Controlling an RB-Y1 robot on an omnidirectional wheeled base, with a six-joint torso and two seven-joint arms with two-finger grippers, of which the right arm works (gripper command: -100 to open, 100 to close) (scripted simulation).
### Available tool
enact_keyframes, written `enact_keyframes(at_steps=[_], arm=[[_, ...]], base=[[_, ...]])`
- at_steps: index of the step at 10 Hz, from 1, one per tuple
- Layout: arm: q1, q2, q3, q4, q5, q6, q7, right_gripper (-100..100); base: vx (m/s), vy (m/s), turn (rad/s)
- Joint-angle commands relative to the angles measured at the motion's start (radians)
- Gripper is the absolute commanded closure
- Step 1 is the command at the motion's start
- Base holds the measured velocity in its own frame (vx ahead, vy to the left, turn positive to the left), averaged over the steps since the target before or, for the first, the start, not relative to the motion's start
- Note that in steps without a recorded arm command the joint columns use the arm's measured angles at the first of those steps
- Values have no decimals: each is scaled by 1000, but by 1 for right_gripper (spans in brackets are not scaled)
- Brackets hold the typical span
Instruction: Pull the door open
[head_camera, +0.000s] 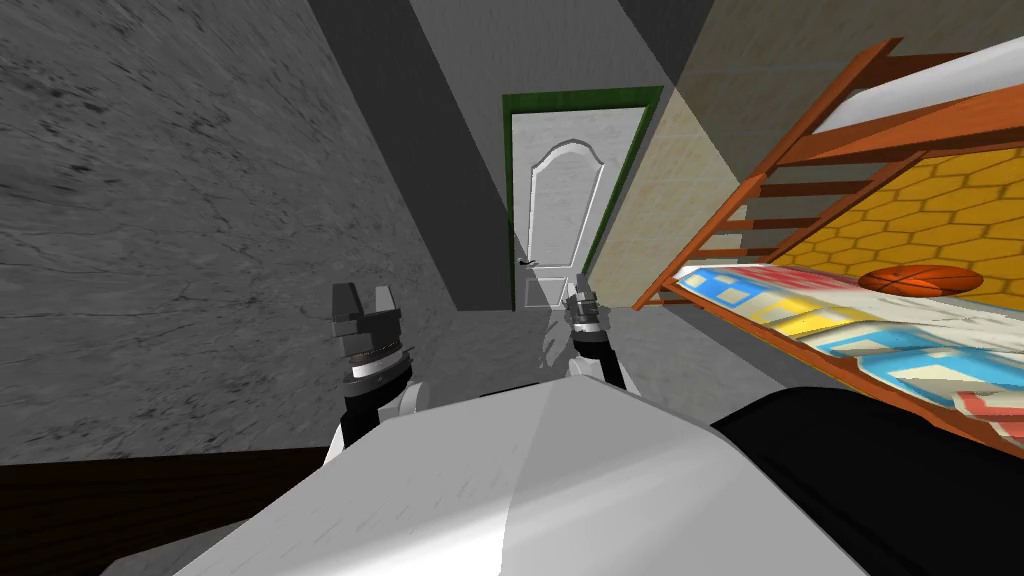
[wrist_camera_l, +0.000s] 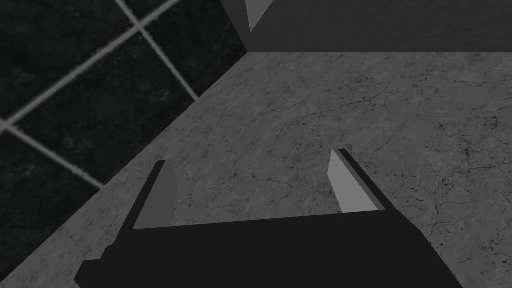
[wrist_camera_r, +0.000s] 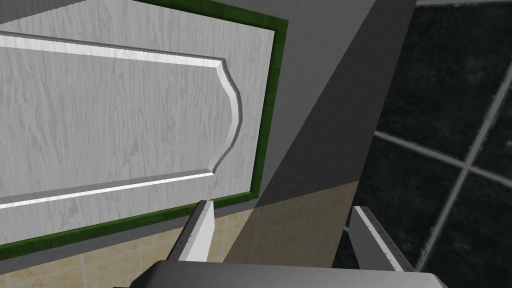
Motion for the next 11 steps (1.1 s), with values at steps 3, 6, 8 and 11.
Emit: enact_keyframes(at_steps=[3, 6, 8, 11], arm=[[-33, -16, -18, 74, -2, -12, -7, -100], [-56, -27, -30, 125, -4, -20, -12, -100], [-74, -35, -40, 165, -5, -27, -16, -100], [-105, -48, -56, 236, -8, -38, -22, -100]], base=[[62, 1, 34], [75, 6, 26], [73, -1, 34], [73, 2, 37]])
